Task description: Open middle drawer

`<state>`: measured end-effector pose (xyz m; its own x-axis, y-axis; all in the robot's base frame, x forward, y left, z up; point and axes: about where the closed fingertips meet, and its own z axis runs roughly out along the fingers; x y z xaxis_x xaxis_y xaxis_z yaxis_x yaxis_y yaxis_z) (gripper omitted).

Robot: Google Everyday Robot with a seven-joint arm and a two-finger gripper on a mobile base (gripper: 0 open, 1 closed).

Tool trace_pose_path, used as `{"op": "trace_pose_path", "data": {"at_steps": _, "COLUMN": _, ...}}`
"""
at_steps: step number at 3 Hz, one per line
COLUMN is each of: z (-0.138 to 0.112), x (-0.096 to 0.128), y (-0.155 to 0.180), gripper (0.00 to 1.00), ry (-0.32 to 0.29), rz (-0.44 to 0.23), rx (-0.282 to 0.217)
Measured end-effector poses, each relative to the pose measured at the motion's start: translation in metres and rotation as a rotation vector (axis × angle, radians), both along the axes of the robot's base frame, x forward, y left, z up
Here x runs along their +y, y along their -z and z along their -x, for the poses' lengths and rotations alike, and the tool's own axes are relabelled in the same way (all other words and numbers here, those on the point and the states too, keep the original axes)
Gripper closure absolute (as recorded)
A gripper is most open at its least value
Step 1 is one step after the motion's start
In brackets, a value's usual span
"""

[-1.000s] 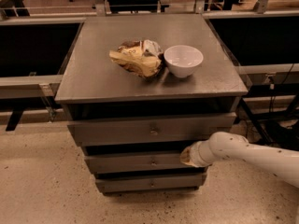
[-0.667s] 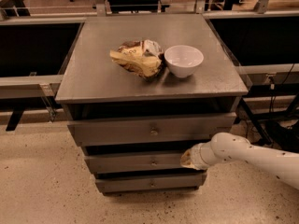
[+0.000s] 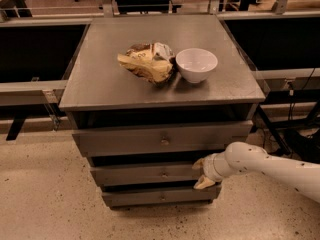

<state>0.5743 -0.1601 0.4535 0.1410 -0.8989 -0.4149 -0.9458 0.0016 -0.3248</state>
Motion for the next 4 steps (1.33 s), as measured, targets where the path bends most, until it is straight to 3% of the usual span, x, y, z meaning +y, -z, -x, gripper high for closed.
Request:
{"op": "trace_pose_path", "data": {"at_steps": 1, "z": 0.002, "x": 0.002, "y": -0.003, "gripper": 0.00, "ry": 0.001, "rz": 0.002, "rx": 0.001}}
{"op": "trace_pose_path", "data": {"at_steps": 2, "z": 0.003, "x": 0.004, "y": -0.012, "gripper": 0.00, "ry": -0.001, "rz": 0.013, "rx": -0.008}}
{"op": "trace_pose_path", "data": {"at_steps": 4, "z": -0.010, "x": 0.001, "y": 0.014, "gripper": 0.00, "ry": -0.023, "rz": 0.060, "rx": 0.020}}
